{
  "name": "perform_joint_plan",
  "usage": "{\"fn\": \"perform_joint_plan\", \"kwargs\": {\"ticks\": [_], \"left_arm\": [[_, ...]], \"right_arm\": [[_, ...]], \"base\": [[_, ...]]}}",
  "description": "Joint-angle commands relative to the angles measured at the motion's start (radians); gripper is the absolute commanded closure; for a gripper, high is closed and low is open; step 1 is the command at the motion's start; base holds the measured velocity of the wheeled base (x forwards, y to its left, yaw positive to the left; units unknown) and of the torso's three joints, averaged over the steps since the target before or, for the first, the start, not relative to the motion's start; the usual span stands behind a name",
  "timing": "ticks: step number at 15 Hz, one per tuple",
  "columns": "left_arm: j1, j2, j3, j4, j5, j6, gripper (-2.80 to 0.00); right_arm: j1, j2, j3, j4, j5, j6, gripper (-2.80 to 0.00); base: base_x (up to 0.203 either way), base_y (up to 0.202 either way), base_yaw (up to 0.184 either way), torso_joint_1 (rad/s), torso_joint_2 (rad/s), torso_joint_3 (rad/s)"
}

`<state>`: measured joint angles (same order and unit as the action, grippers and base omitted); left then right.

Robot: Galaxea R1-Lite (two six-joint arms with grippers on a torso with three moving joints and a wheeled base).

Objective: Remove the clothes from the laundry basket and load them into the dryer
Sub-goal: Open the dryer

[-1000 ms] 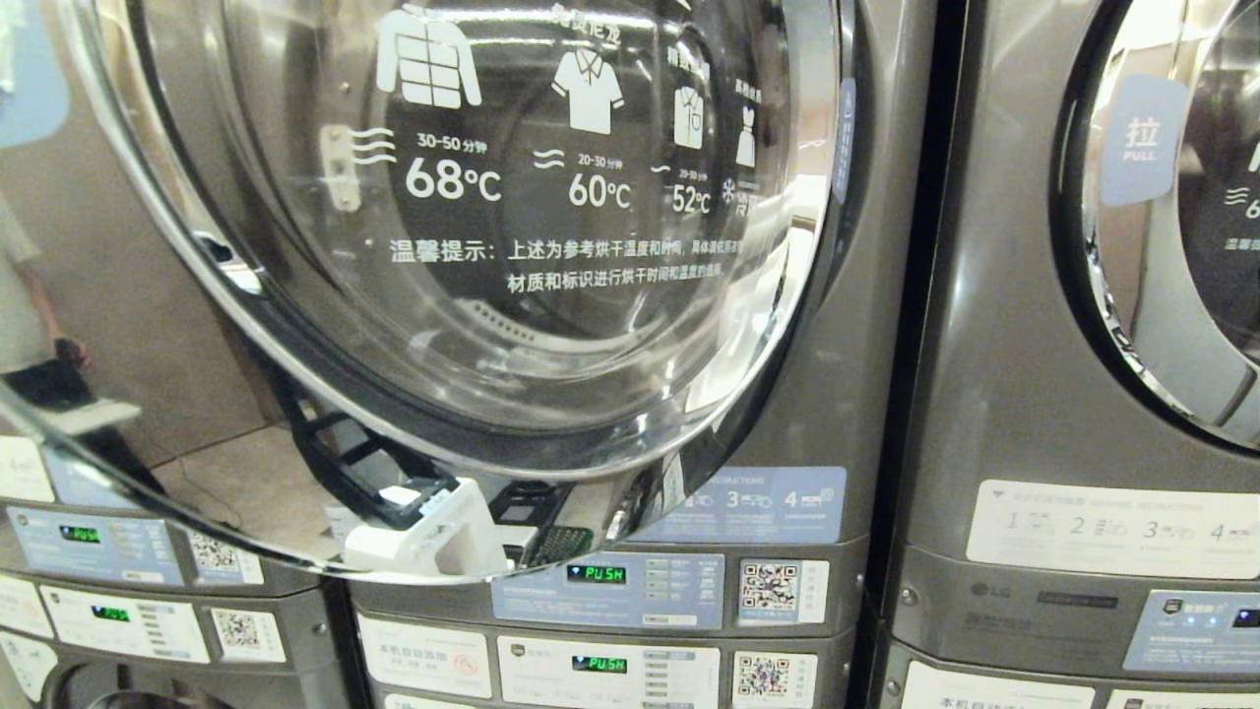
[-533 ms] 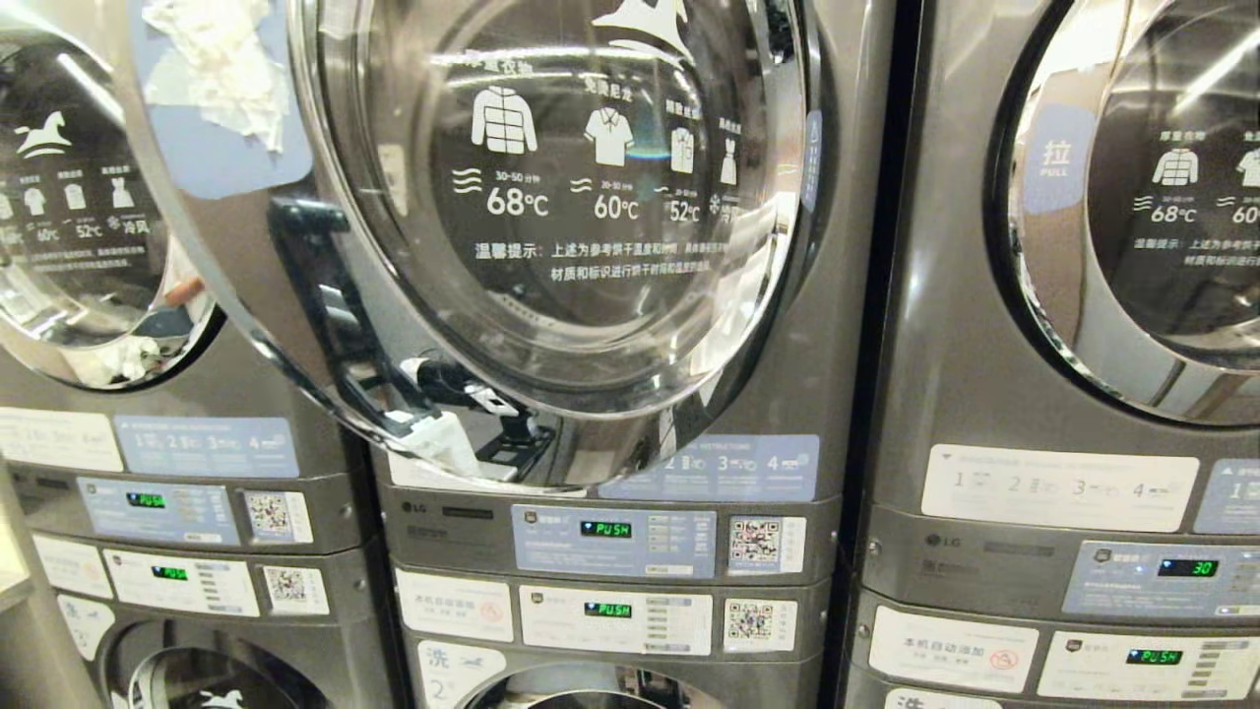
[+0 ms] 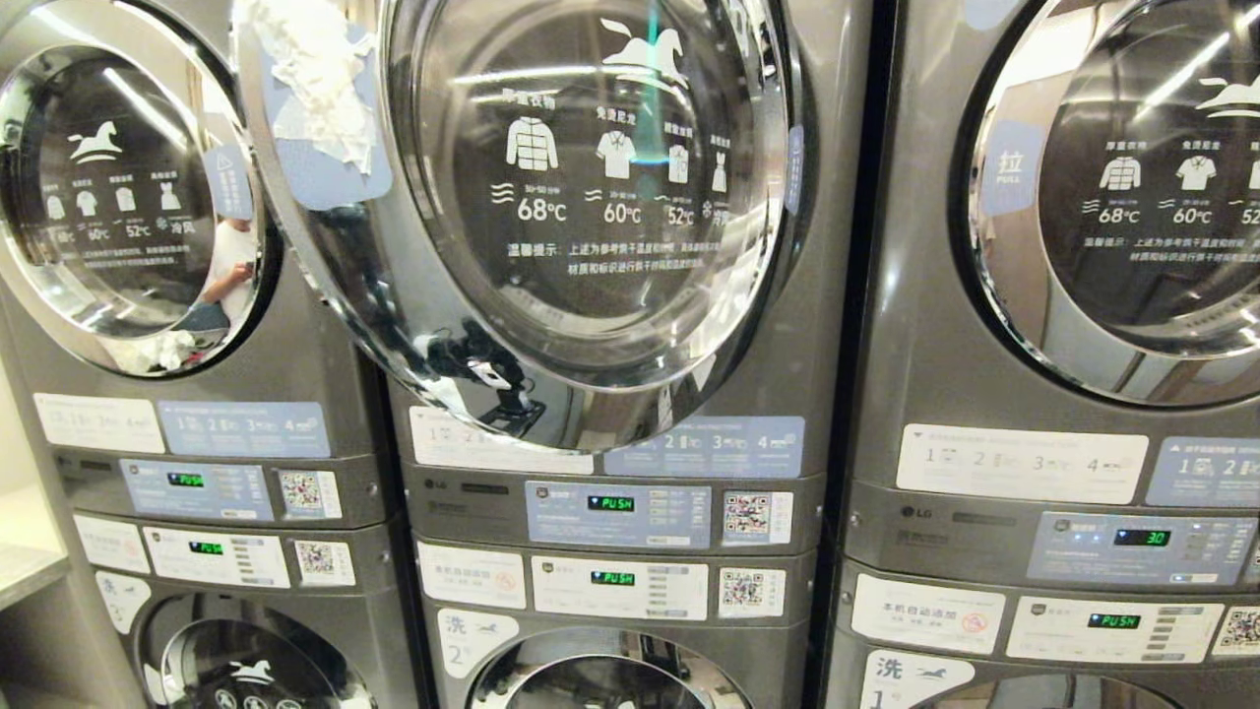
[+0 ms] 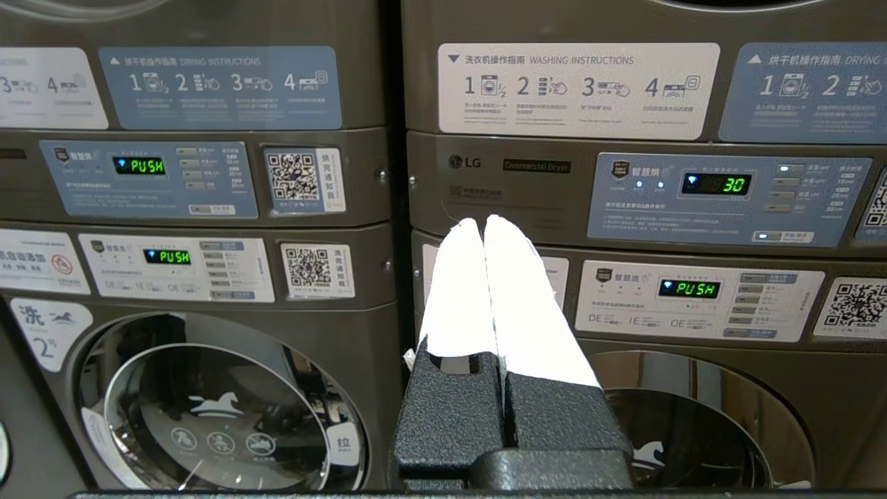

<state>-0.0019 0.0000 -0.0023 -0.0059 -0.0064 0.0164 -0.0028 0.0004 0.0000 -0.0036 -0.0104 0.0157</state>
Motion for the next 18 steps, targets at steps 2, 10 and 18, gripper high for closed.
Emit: {"fn": "perform_joint_plan", "kwargs": {"ticks": [2,10,18], "left_arm": [[-0.001,0.000,-0.001,-0.026,-0.030,0.058,0.00],[-0.026,0.625,-0.575,-0.083,-0.195,-0.025,0.00],[-0.032,1.216,-0.842,-0.507,-0.307,-0.163,0.00]], "right_arm": [[0.000,-0.002,-0.004,0.006,0.000,-0.011,0.00],[0.000,-0.002,-0.001,0.001,0.000,-0.007,0.00],[0.000,-0.002,0.000,0.001,0.000,-0.005,0.00]], "base": [[0.000,0.000,0.000,0.000,0.00,0.000],[0.000,0.000,0.000,0.000,0.00,0.000],[0.000,0.000,0.000,0.000,0.00,0.000]]}}
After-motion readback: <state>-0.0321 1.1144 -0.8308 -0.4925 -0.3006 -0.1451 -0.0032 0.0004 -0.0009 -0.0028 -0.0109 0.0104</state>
